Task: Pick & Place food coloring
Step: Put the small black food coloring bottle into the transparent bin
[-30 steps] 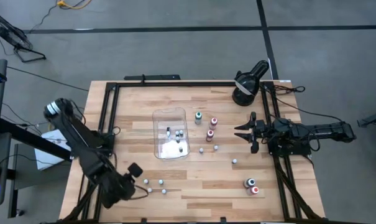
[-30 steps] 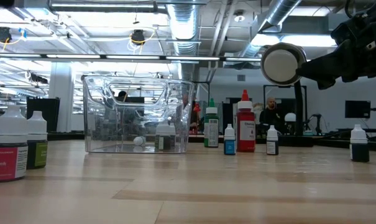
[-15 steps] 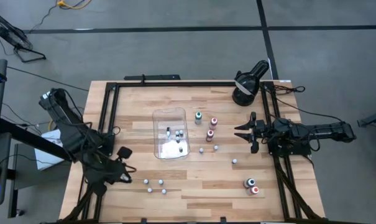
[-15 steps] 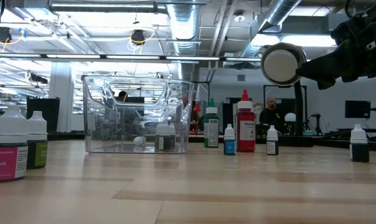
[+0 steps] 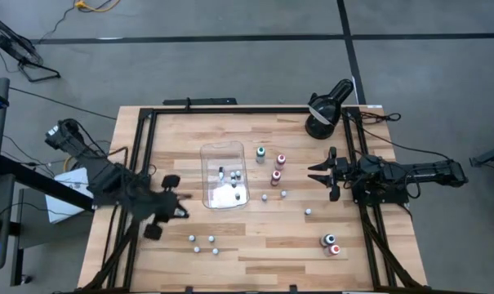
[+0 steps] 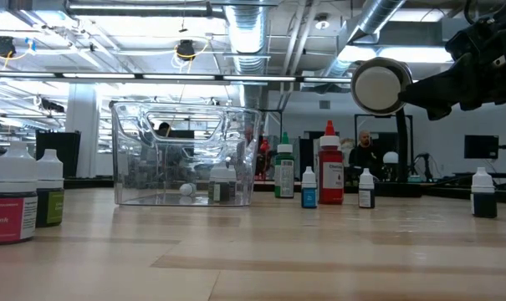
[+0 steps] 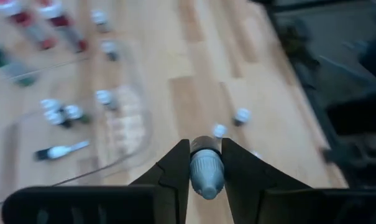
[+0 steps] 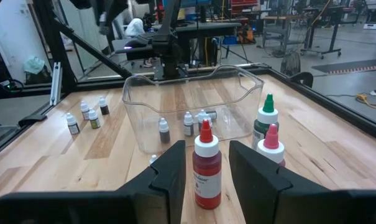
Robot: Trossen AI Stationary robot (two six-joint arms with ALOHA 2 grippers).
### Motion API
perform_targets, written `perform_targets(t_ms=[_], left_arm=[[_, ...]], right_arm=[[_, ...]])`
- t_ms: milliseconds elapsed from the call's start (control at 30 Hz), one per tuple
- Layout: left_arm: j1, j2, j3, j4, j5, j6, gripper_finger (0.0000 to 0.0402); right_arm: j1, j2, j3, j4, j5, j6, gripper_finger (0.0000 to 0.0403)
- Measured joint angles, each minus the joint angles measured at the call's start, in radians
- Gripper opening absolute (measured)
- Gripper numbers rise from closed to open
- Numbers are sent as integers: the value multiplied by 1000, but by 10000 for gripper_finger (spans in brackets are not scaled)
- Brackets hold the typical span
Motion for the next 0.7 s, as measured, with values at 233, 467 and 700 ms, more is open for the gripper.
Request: perform_targets(t_ms=[233, 467, 700], left_arm=[[284, 0, 0, 1, -2, 1, 71], [552, 0, 0, 1, 10, -18, 73], [715, 0, 0, 1, 11, -40, 74]], right_arm=[[0, 0, 0, 0, 0, 0, 113], [0, 0, 0, 0, 0, 0, 113], [0, 0, 0, 0, 0, 0, 113]])
